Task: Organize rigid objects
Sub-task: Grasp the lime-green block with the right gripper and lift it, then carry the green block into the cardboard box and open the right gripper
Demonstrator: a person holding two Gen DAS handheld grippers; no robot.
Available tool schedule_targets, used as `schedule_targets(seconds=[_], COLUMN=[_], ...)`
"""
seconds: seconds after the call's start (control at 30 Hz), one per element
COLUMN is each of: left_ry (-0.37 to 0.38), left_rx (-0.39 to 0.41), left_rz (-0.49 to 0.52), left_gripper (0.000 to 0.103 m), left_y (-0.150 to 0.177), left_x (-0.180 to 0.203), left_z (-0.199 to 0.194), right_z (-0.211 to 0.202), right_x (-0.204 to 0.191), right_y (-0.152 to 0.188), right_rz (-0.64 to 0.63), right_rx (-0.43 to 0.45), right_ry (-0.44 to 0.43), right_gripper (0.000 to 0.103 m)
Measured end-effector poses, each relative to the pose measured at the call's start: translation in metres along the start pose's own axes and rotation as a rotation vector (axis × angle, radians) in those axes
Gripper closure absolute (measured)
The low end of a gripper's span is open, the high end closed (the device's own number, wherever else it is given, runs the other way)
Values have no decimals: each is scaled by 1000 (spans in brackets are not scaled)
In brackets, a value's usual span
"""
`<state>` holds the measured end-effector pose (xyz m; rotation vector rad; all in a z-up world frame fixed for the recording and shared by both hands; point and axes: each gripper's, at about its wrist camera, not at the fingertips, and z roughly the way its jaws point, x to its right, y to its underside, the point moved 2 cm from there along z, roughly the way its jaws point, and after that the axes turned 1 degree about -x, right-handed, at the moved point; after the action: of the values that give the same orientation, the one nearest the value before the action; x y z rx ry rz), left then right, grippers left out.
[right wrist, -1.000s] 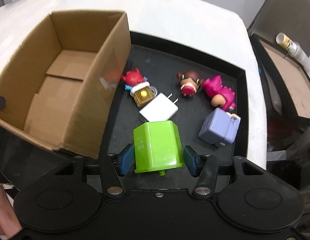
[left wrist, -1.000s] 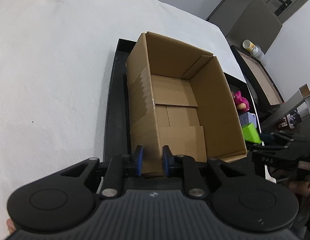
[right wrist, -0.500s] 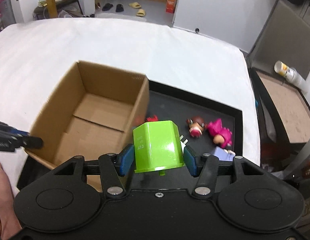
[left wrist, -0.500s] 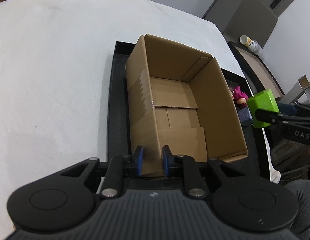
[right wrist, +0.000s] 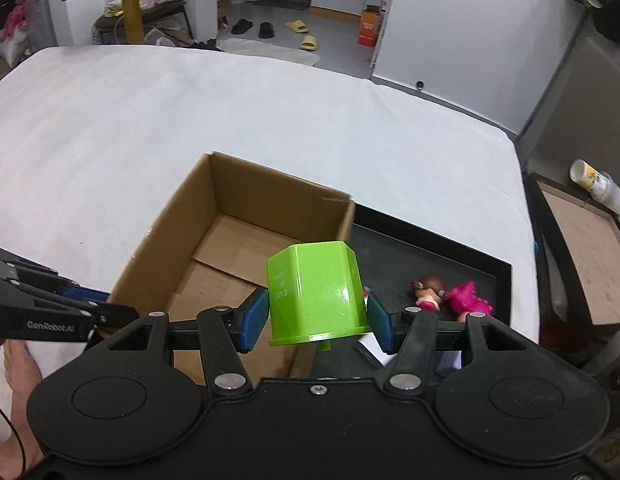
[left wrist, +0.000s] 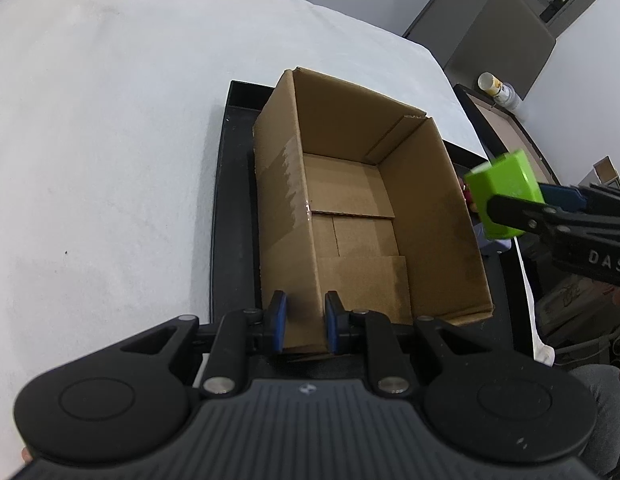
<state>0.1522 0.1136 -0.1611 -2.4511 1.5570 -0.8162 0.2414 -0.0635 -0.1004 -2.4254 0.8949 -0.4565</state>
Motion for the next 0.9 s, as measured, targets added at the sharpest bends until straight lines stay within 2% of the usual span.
schedule_targets(seconds=[0.43,0.73,0.9], left_ry=[13,39,49], left_rx=[-4,-22,-25], left_rz=[-21,-57,-75], left_gripper=[84,84,83], left_y=[0,-2,-3], left_x=[-5,-11,-13], left_z=[2,0,1], right_z=[25,52,60], right_x=[-23,-36,-48], right_y=[-17,-25,-31], right_rz=[-26,-40,-72], right_rx=[3,-17,2], right_ry=[-85,-109,-116], right_gripper=[50,50,50])
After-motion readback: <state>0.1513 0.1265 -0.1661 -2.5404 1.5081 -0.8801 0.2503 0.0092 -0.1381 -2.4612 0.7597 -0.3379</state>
